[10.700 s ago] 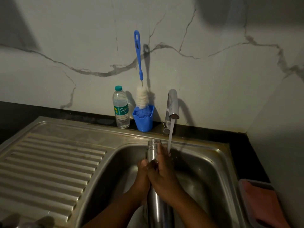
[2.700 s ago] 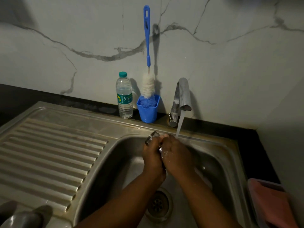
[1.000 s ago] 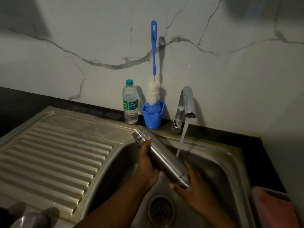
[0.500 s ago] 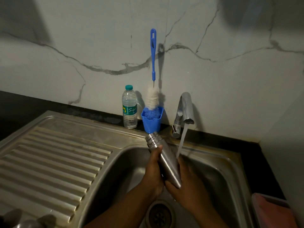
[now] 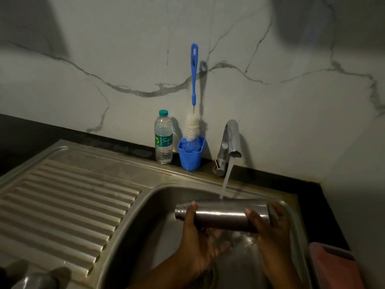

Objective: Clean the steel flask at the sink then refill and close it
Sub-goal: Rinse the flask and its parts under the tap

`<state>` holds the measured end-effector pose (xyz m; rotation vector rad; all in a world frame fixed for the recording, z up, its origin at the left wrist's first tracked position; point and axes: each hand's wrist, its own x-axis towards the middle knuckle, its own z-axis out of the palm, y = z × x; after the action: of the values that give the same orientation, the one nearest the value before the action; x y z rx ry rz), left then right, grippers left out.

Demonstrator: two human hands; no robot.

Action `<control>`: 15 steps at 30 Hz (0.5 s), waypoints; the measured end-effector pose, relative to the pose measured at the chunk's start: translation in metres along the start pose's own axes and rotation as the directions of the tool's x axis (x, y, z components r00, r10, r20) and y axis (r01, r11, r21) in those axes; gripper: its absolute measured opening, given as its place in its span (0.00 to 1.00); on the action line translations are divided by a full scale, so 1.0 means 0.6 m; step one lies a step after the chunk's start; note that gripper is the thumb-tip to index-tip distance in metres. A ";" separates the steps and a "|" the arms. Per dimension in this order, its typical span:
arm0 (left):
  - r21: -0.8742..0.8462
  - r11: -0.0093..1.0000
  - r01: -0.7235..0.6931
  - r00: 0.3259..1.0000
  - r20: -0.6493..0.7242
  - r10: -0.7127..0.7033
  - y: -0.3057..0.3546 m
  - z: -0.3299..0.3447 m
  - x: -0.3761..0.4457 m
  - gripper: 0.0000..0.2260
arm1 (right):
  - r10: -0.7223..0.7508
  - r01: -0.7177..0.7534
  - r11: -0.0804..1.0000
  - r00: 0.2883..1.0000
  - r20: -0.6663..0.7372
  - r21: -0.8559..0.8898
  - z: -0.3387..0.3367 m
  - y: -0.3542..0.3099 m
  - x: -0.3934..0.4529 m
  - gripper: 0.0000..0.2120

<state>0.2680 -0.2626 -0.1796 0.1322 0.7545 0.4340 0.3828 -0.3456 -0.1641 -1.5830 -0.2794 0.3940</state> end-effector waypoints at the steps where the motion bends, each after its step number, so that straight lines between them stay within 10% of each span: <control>1: 0.028 0.999 0.034 0.999 -0.020 -0.033 -0.013 -0.002 -0.008 0.28 | -0.023 0.023 0.999 1.000 -0.003 -0.046 0.004 -0.015 0.003 0.39; 4: 0.141 0.988 0.060 0.997 -0.048 -0.053 -0.041 -0.022 -0.003 0.33 | -0.069 0.086 0.981 0.992 0.105 -0.171 0.026 -0.061 0.004 0.48; 7: 0.565 0.811 -0.156 0.946 -0.150 0.286 -0.035 -0.052 0.005 0.46 | -0.127 0.225 0.909 0.952 0.280 -0.351 0.047 -0.082 -0.006 0.51; 10: 0.845 0.160 -0.510 0.794 0.391 0.466 0.001 -0.044 -0.002 0.55 | -0.120 0.302 0.829 0.918 0.378 -0.471 0.062 -0.082 -0.021 0.50; 15: 0.784 0.005 -0.621 0.712 0.561 0.423 0.050 0.000 -0.006 0.28 | -0.101 0.385 0.716 0.883 0.459 -0.583 0.069 -0.086 -0.052 0.46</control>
<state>0.2554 -0.2370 -0.1691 1.7524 0.6745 0.6122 0.3405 -0.3184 -0.1109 -2.1192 -1.0431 0.4260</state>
